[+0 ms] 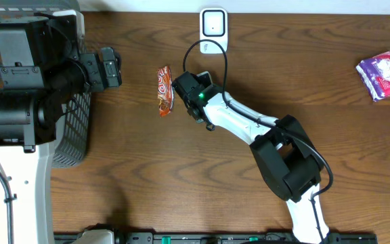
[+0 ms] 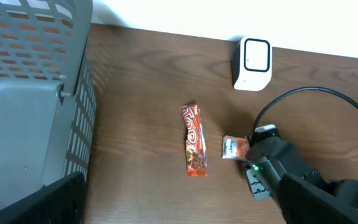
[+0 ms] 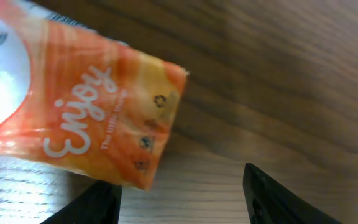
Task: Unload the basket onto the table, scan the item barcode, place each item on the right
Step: 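Grasp the orange packet with the right gripper and lift it toward the scanner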
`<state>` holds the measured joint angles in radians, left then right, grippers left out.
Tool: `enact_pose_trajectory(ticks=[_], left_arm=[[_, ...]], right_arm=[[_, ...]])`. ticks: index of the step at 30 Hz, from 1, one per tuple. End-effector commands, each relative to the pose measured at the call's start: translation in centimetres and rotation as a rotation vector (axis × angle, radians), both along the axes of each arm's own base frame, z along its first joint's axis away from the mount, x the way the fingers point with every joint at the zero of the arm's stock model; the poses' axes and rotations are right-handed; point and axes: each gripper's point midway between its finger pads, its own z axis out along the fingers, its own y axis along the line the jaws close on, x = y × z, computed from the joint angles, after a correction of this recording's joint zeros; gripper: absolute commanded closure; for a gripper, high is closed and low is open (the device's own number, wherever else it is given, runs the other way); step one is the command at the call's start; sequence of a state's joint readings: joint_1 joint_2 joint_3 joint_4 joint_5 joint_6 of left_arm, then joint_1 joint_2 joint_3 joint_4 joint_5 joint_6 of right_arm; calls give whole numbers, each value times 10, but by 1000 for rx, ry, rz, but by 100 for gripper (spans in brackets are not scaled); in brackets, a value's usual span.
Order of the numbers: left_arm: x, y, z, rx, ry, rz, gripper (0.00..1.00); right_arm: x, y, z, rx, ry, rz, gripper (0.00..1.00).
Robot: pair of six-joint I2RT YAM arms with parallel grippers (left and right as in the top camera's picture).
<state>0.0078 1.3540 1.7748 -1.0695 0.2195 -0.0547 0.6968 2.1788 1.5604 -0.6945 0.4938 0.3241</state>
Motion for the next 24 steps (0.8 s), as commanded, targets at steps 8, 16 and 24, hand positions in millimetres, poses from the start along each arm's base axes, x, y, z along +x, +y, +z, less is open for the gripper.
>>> enact_pose_trajectory(ticks=[8, 16, 24], left_arm=[[0, 1, 2, -2, -5, 0, 2], [0, 1, 2, -2, -5, 0, 2], [0, 1, 2, -2, -5, 0, 2]], right_arm=[[28, 21, 65, 210, -194, -73, 43], [21, 43, 50, 757, 66, -478, 45], [19, 37, 39, 885, 111, -745, 42]])
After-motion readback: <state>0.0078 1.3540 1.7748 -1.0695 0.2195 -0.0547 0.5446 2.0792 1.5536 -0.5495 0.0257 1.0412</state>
